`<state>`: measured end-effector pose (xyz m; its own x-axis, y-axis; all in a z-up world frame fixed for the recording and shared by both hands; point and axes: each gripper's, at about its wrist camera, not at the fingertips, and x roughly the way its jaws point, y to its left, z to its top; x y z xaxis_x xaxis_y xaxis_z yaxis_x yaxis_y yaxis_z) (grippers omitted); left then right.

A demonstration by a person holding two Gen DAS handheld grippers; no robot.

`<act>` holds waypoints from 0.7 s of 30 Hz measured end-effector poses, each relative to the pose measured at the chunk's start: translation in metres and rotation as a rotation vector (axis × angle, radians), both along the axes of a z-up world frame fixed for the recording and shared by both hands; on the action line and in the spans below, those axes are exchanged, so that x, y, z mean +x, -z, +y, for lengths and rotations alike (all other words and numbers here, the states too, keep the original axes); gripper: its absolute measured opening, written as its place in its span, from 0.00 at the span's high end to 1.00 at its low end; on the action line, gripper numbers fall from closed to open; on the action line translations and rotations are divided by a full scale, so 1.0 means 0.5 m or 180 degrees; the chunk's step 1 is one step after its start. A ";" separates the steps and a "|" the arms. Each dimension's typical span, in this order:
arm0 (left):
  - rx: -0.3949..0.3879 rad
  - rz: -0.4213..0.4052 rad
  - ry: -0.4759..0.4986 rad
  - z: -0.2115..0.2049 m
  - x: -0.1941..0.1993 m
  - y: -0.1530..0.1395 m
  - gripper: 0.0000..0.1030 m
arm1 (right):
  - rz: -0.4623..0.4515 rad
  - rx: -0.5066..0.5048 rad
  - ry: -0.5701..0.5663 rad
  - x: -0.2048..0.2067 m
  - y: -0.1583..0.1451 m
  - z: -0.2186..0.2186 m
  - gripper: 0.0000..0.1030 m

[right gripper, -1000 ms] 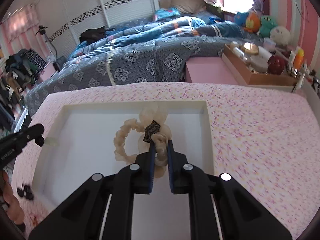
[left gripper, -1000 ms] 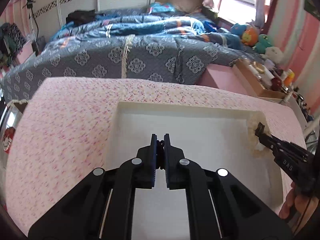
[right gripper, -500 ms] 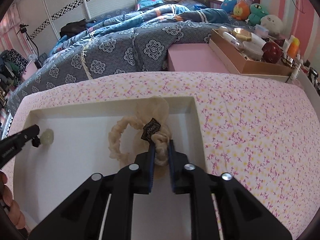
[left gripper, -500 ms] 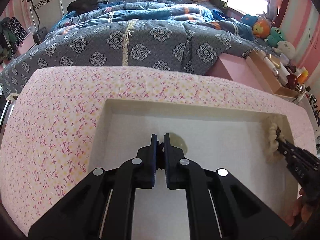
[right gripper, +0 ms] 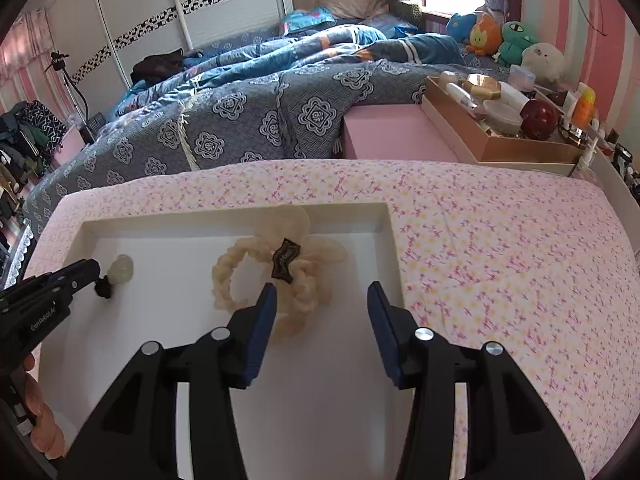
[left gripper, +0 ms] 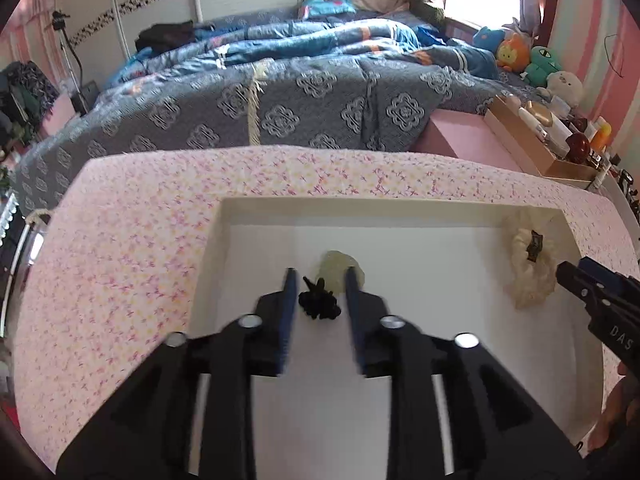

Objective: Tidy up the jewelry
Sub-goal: 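Open the right tool to drop the scrunchie while the left tool releases the pendant into the tray, then withdraw both open tools from the tray back over the remaining jewelry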

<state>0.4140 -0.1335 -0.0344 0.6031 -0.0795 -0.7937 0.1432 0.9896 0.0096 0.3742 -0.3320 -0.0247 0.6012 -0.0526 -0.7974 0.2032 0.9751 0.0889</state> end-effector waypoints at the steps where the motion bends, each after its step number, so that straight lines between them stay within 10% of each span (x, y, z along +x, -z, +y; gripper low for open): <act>1: 0.0013 -0.0033 -0.0012 0.002 -0.008 -0.006 0.66 | -0.0013 -0.0004 0.0012 -0.009 -0.007 -0.001 0.54; 21: 0.0215 -0.0613 -0.0069 0.144 -0.365 -0.178 0.30 | -0.0180 0.0043 0.0066 -0.350 -0.135 0.019 0.54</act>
<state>0.2317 -0.0617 0.0544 0.7453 -0.0154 -0.6666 0.1109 0.9887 0.1011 0.1990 -0.3225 0.0426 0.6441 -0.0549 -0.7630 0.2176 0.9694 0.1140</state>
